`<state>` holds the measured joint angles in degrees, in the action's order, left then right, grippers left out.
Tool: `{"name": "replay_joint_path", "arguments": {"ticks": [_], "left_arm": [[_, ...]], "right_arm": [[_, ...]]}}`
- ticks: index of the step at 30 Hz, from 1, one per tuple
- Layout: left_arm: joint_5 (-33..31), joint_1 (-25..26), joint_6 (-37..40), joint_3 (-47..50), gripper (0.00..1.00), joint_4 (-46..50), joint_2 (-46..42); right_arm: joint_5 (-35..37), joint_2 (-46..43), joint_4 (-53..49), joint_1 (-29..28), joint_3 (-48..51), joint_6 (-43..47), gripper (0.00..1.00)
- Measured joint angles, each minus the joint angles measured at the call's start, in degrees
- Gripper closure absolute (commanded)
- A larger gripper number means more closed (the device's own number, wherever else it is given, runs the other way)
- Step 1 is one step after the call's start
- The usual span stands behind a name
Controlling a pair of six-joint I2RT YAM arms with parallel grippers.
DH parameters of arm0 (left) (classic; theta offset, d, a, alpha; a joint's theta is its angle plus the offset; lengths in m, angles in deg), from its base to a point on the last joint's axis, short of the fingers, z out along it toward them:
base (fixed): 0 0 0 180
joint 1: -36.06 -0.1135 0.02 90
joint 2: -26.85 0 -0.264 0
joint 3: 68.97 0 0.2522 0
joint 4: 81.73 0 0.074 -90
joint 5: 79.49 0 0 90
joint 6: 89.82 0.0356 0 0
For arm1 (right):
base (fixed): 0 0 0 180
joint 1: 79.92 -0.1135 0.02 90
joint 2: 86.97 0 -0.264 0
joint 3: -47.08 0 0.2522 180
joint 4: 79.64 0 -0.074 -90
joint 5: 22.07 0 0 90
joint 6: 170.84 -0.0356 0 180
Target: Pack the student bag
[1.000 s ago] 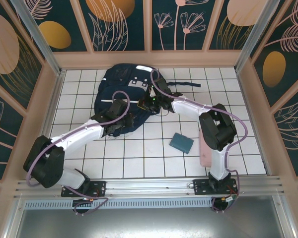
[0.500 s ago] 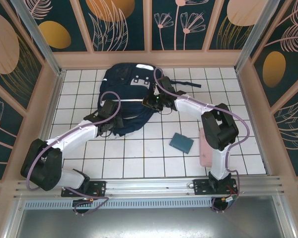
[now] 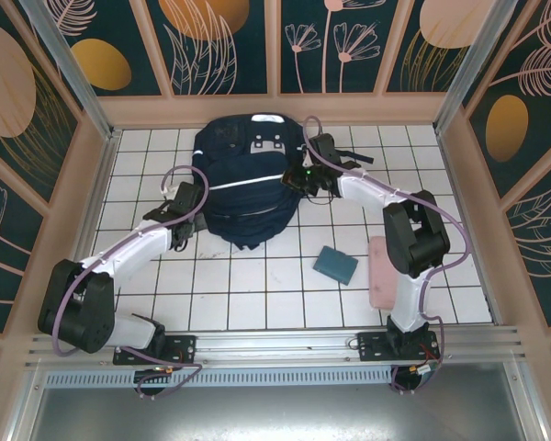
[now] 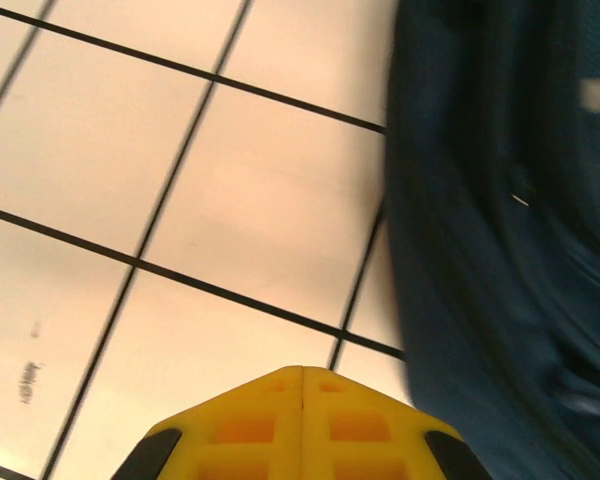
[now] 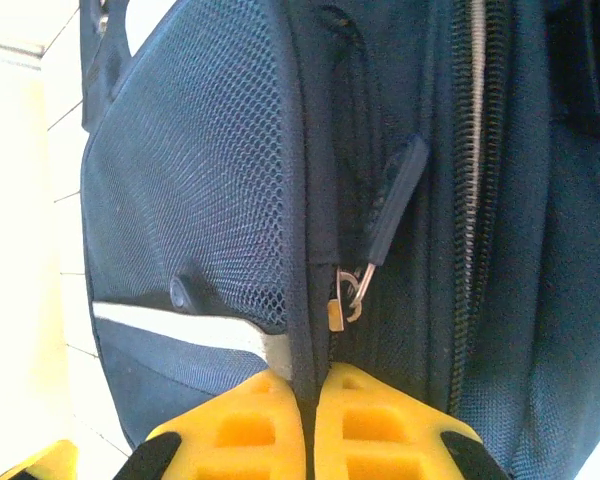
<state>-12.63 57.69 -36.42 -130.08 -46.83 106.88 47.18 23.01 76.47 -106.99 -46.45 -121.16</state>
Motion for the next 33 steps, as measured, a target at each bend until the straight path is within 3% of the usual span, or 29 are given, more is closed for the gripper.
{"name": "replay_joint_path", "arguments": {"ticks": [3,7,11,18,22,26,33], "left_arm": [[0.8,-1.4,0.9,0.0,1.0,-1.0,0.9],[10.6,-1.8,4.1,0.0,0.76,-4.1,1.0],[21.0,-1.6,6.5,0.0,0.63,-6.8,0.7],[25.9,-1.2,10.4,-1.6,0.53,-7.6,1.7],[26.1,-0.7,11.5,-4.7,0.48,-7.7,4.4],[25.4,-0.6,10.6,-6.1,0.41,-8.8,4.8],[22.5,-0.6,7.3,-5.2,0.34,-9.9,3.2]], "right_arm": [[-0.3,0.0,-0.3,0.7,0.0,1.0,0.96],[-2.0,0.0,-0.2,0.8,0.0,1.4,0.96],[-3.3,0.0,-0.2,0.9,-0.1,1.5,0.96],[-5.6,0.0,-0.2,1.4,-0.9,1.4,0.96],[-6.1,0.0,-0.2,1.6,-0.9,0.5,0.69],[-5.0,-2.1,1.5,1.6,2.0,-3.8,0.53],[-3.6,-9.2,4.8,-0.5,10.2,-15.1,0.52]]}}
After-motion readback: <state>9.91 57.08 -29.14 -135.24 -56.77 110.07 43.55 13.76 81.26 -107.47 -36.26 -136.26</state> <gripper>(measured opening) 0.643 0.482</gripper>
